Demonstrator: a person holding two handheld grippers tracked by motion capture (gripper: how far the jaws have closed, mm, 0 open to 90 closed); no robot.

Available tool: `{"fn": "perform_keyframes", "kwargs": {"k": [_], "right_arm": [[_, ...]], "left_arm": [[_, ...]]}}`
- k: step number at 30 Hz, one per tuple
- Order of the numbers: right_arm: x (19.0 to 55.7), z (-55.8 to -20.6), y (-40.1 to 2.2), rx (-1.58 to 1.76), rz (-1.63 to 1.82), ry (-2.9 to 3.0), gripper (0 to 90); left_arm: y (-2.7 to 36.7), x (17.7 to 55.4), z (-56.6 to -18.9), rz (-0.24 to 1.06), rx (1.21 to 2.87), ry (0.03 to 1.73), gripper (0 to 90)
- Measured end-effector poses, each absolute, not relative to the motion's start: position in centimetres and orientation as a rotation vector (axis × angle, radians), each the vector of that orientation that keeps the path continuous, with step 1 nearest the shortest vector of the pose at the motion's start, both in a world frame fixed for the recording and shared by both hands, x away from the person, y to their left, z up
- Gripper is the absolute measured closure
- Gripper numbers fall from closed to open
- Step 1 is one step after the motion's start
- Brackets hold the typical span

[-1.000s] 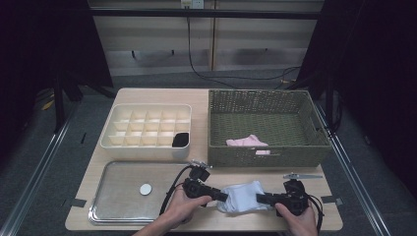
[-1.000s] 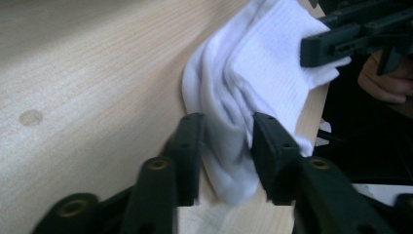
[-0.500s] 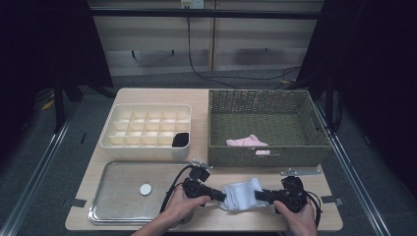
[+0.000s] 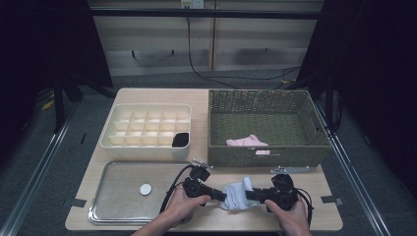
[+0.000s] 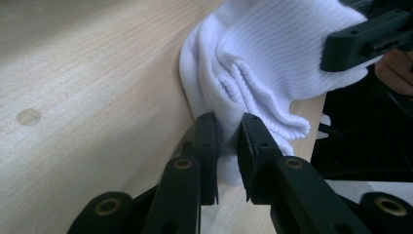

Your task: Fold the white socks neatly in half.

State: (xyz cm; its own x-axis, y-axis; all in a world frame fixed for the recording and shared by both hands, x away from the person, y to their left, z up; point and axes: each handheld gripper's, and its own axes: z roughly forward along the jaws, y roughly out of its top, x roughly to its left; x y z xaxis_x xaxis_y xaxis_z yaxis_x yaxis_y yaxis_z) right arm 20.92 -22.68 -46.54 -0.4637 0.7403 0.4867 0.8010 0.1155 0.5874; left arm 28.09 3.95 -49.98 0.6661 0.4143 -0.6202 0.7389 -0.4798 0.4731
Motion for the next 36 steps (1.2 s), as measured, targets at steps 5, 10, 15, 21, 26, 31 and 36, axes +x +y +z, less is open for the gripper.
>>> {"fn": "perform_keyframes", "kwargs": {"k": [5,10,15,21,26,31,36], "right_arm": [[21.2,-46.5,-22.1,-1.567,-1.266,-2.305,75.5],[21.2,-46.7,-21.4,-1.542,-1.259,-2.316,75.1],[21.1,-46.8,-21.1,-1.527,-1.262,-2.316,74.7],[20.9,-46.9,-20.6,-1.509,-1.261,-2.319,74.5],[20.9,-46.5,-20.2,-1.491,-1.263,-2.332,74.7],[20.9,-46.0,-19.6,-1.458,-1.276,-2.325,74.9],[20.9,-46.8,-18.7,-1.436,-1.237,-2.34,75.1]], "left_arm": [[4.0,28.1,-50.0,-0.559,2.142,0.872,78.6],[4.0,28.1,-50.1,-0.564,2.137,0.882,78.6],[4.1,28.0,-50.2,-0.564,2.138,0.883,78.6],[4.0,28.0,-50.3,-0.557,2.146,0.88,78.6],[3.9,28.0,-50.3,-0.559,2.144,0.884,78.7],[3.9,28.0,-50.4,-0.557,2.149,0.891,79.4],[3.9,28.0,-50.5,-0.561,2.148,0.889,79.5]]}}
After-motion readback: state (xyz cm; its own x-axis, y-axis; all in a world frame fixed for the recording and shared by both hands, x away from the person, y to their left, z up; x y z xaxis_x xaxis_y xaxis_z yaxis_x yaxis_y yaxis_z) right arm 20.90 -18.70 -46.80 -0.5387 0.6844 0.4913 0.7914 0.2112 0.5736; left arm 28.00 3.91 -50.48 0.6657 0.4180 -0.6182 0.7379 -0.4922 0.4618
